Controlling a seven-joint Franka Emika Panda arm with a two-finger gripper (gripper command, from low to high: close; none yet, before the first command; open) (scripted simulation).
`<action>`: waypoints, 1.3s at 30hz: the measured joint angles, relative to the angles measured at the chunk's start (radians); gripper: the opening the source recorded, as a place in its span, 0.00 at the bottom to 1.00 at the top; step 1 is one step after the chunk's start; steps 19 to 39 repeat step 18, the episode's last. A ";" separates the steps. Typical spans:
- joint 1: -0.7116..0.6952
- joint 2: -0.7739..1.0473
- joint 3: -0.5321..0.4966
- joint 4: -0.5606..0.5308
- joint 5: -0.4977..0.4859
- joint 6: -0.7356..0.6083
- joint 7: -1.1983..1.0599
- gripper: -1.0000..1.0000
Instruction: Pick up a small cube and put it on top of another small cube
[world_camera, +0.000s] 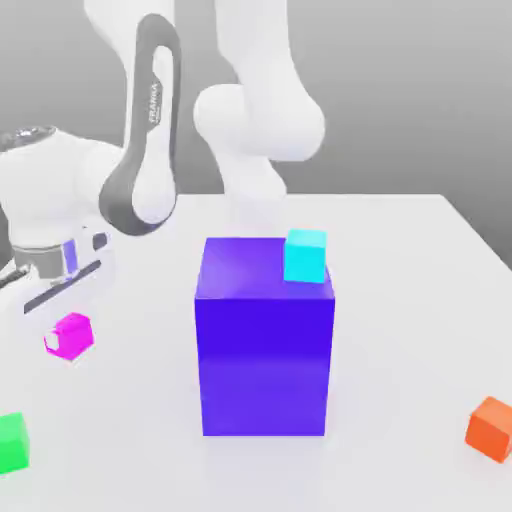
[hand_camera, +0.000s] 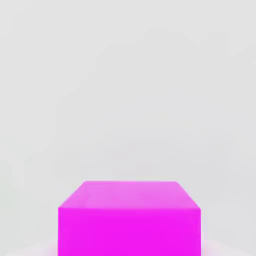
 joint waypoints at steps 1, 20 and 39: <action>0.001 0.014 0.008 0.036 -0.002 -0.022 -0.020 0.00; 0.025 0.259 0.059 0.344 -0.024 -0.083 -0.186 1.00; 0.025 0.259 0.059 0.344 -0.024 -0.083 -0.186 1.00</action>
